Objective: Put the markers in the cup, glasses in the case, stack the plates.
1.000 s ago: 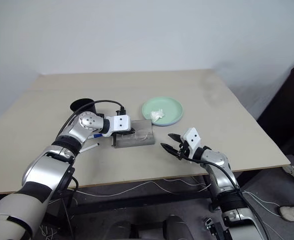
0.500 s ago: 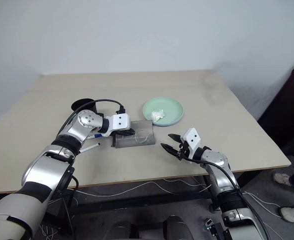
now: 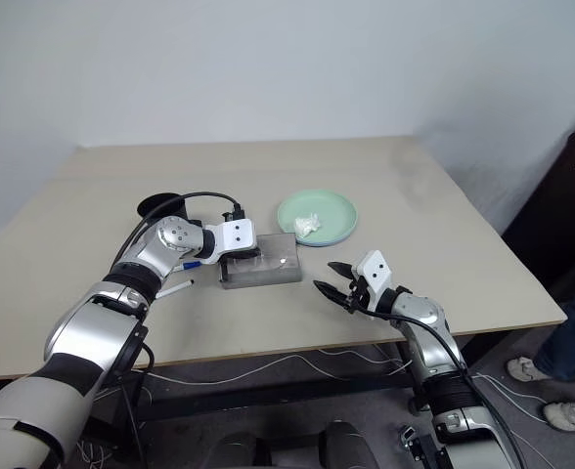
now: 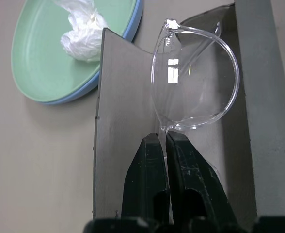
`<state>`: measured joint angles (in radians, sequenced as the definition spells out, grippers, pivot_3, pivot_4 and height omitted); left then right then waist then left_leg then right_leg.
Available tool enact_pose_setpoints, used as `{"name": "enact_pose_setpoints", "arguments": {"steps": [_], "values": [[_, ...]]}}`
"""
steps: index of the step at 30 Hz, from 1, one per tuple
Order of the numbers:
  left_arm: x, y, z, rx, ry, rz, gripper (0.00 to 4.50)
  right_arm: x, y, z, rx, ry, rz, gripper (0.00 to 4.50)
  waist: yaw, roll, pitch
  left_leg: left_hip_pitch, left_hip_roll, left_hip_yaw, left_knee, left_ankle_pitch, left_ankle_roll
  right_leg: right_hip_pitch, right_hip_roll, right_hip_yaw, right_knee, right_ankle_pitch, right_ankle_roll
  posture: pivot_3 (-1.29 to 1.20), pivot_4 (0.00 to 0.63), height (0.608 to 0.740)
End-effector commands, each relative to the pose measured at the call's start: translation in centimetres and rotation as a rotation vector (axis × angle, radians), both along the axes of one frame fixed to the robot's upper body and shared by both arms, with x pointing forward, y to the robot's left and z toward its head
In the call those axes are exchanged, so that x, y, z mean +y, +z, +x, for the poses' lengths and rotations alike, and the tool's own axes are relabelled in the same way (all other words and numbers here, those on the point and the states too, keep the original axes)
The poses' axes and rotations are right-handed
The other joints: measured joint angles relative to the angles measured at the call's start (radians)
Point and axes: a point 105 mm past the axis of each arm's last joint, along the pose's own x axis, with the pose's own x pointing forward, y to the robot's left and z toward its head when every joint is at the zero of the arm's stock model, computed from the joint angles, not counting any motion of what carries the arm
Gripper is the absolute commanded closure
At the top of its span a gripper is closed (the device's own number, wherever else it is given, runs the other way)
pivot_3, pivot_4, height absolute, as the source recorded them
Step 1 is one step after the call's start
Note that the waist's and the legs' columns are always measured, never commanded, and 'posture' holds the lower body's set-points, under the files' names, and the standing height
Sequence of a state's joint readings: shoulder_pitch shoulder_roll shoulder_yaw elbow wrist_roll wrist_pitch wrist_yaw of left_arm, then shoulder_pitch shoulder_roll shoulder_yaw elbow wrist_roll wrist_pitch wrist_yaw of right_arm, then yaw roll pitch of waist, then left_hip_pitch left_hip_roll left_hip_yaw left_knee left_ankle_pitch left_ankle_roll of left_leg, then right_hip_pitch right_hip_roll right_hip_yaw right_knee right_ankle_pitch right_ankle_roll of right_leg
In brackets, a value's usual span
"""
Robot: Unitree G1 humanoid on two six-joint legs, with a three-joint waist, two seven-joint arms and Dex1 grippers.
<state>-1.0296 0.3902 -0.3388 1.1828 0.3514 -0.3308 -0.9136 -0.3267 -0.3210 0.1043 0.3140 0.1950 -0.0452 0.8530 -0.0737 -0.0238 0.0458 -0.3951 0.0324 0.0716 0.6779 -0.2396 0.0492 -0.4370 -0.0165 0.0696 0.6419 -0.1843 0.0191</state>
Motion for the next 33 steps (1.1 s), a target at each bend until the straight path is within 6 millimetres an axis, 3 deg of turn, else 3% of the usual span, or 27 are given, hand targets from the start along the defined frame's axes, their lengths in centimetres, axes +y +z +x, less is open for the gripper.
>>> {"name": "enact_pose_setpoints", "arguments": {"steps": [1,6,14,24,29,33], "values": [[0.5,0.7,0.5,-0.024,0.019,0.04,4.47,0.0,1.3,0.4,-0.051,0.0,0.014,1.84,0.0,0.0,0.0,0.0,0.0,0.0,0.0,0.0,0.0,0.0,0.0,0.0,0.0,0.0,0.0,0.0,0.0,0.74],[0.6,0.4,0.6,-0.028,0.023,0.062,4.47,0.0,1.2,0.4,-0.051,0.001,0.012,1.84,0.0,0.0,0.0,0.0,0.0,0.0,0.0,0.0,0.0,0.0,0.0,0.0,0.0,0.0,0.0,0.0,0.0,0.74],[0.6,-1.1,-1.2,0.121,-0.056,0.092,4.47,0.0,1.2,0.4,-0.051,-0.002,0.012,1.84,0.0,0.0,0.0,0.0,0.0,0.0,0.0,0.0,0.0,0.0,0.0,0.0,0.0,0.0,0.0,0.0,0.0,0.74],[0.4,-0.8,-1.4,0.177,-0.042,0.054,4.47,0.0,1.1,0.3,-0.049,-0.006,0.011,1.84,-0.001,0.0,0.0,0.0,0.0,0.0,-0.001,0.0,0.0,0.0,0.0,0.0,-0.001,0.0,0.0,0.0,0.0,0.74],[0.2,-0.1,-0.7,0.119,-0.012,0.033,2.84,0.1,1.1,0.3,-0.049,-0.004,0.009,1.84,0.0,0.0,0.0,-0.001,0.0,0.0,-0.001,0.0,0.001,-0.001,0.0,0.0,-0.001,0.0,0.0,0.0,0.0,0.74],[-0.2,0.9,-0.2,0.115,0.015,-0.032,2.84,0.1,1.0,0.3,-0.048,-0.003,0.007,1.84,0.001,0.0,0.0,-0.002,0.0,0.0,-0.001,0.0,0.001,-0.002,0.0,0.0,-0.001,0.0,0.0,0.0,0.0,0.74]]}}
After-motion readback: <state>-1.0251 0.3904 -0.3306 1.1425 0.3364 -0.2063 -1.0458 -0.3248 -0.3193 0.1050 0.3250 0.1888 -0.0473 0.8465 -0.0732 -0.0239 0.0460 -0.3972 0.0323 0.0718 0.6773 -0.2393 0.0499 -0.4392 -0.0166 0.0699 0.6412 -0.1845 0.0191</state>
